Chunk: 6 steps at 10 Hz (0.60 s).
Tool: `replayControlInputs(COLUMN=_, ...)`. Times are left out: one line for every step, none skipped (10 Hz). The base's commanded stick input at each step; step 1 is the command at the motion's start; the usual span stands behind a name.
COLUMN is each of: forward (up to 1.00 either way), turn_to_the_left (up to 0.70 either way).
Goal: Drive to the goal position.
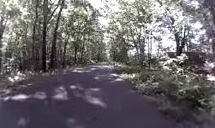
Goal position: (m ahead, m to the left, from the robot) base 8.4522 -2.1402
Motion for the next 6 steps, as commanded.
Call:
replayControlInputs(forward=0.45, turn_to_the_left=0.00)
replayControlInputs(forward=0.45, turn_to_the_left=0.00)
replayControlInputs(forward=0.45, turn_to_the_left=0.00)
replayControlInputs(forward=0.45, turn_to_the_left=0.00)
replayControlInputs(forward=0.45, turn_to_the_left=0.00)
replayControlInputs(forward=0.45, turn_to_the_left=0.00)
